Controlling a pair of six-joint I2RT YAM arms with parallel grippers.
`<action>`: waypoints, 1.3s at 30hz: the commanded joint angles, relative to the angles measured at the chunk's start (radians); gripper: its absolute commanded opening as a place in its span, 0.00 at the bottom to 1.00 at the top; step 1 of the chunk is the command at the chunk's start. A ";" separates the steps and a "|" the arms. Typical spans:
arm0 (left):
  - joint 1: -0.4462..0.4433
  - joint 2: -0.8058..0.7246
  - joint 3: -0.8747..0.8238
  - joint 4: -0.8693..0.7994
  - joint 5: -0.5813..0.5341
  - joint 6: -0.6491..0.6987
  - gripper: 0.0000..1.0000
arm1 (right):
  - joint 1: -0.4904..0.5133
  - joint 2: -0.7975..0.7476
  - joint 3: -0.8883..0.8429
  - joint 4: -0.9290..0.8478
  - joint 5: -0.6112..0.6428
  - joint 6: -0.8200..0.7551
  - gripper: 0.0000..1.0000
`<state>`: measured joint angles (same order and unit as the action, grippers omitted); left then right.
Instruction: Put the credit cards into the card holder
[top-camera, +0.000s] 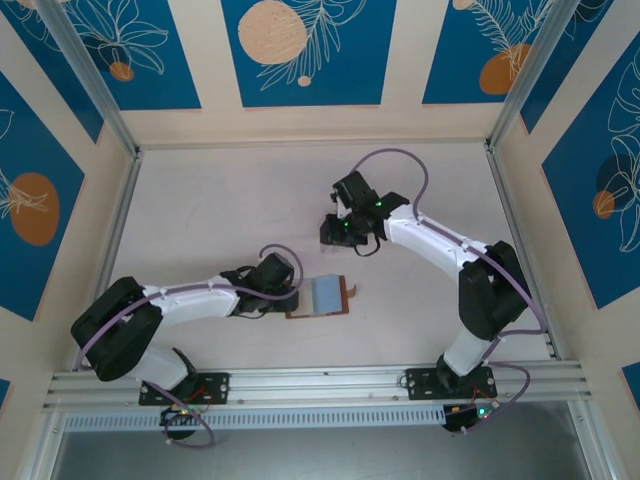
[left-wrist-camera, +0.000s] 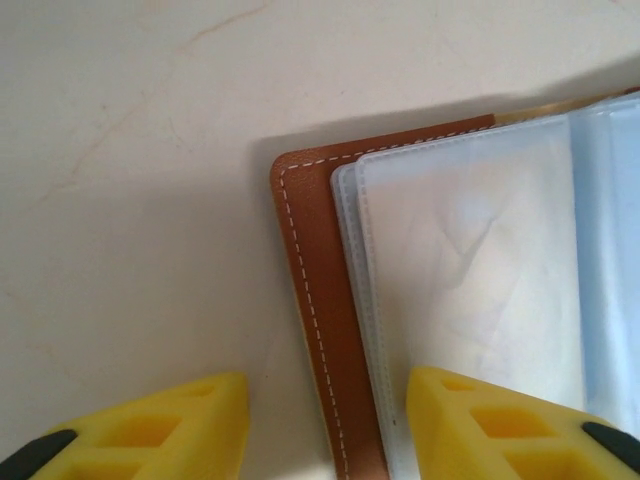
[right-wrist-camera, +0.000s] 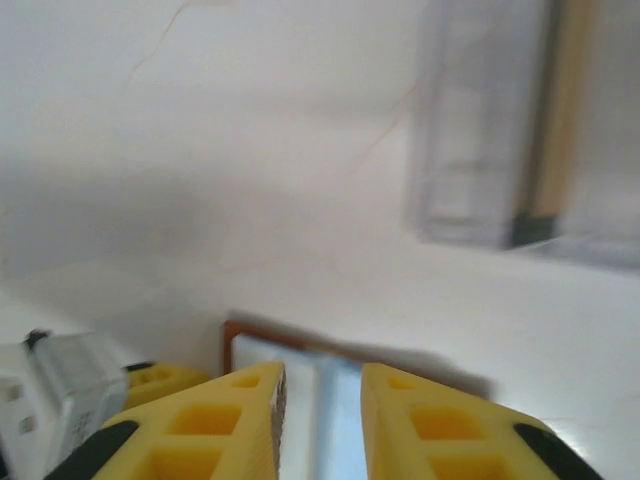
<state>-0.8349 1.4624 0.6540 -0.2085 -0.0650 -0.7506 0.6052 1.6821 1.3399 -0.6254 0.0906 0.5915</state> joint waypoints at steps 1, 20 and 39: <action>-0.011 0.049 -0.002 0.040 -0.016 0.010 0.43 | -0.025 0.057 0.090 -0.126 0.175 -0.083 0.25; -0.011 0.036 -0.059 0.078 -0.009 0.014 0.41 | -0.056 0.498 0.636 -0.311 0.298 -0.174 0.17; -0.010 0.044 -0.060 0.097 0.005 0.017 0.40 | -0.067 0.597 0.729 -0.366 0.297 -0.192 0.16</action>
<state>-0.8364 1.4570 0.6250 -0.1448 -0.0750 -0.7498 0.5449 2.2620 2.0468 -0.9630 0.3786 0.4164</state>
